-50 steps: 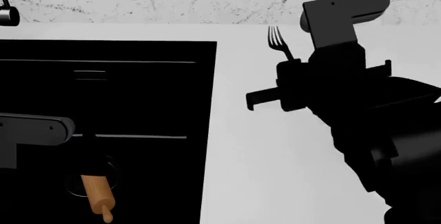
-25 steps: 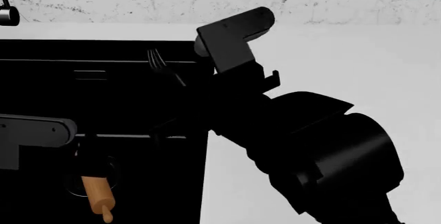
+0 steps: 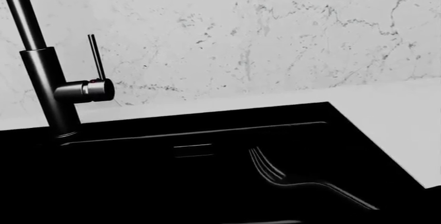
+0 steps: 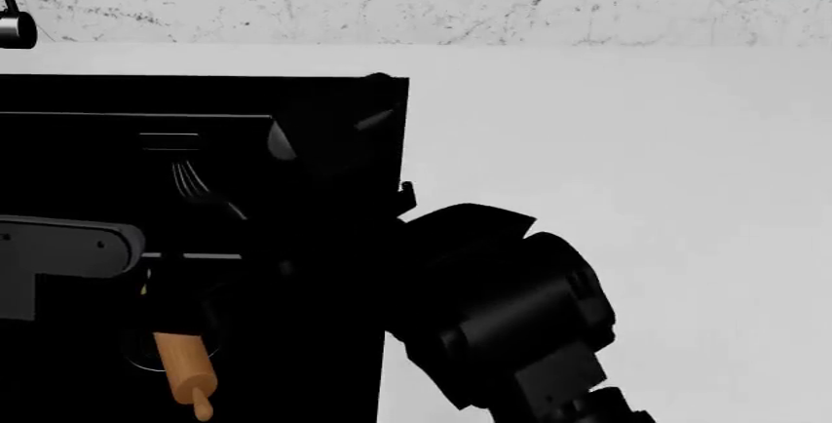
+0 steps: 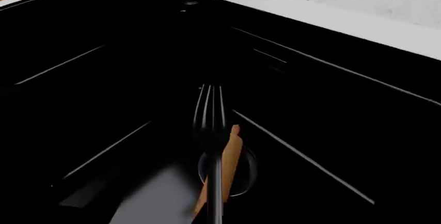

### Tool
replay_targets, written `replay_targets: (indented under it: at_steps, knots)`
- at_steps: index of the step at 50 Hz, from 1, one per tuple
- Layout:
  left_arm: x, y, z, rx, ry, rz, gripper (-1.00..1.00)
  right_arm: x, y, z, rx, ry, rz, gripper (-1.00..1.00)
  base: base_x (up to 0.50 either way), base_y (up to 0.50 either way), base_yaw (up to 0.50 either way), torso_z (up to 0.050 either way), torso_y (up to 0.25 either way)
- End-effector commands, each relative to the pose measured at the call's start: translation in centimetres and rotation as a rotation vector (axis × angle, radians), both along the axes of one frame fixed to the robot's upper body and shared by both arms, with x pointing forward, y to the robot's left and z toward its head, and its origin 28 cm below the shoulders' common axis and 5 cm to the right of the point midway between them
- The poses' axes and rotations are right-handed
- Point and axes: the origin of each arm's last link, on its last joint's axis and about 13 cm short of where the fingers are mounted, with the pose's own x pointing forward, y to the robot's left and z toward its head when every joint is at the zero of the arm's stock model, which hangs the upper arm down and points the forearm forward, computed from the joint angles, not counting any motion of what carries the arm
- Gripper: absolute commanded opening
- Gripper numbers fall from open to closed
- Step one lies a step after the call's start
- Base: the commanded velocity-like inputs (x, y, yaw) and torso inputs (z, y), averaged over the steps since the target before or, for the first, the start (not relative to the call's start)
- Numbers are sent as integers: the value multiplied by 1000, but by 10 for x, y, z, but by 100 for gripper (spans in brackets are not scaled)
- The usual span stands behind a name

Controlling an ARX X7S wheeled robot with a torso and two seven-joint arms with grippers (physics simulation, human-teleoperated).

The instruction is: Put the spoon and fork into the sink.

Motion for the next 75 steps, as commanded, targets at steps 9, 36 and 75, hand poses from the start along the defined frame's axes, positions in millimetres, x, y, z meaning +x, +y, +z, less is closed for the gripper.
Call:
replay_targets:
  at_steps: [9, 36, 75]
  knots:
    - [4, 0, -3, -18, 18, -12, 100, 31, 30, -20, 158, 88, 56, -100, 0, 0, 0, 0, 1]
    - [3, 3, -2, -23, 15, -9, 100, 41, 16, -15, 63, 10, -98, 100, 0, 0, 0, 0, 0]
    - [-2, 6, -4, -14, 10, -1, 100, -146, -109, -48, -35, -587, -884, 100, 0, 0, 0, 0, 0]
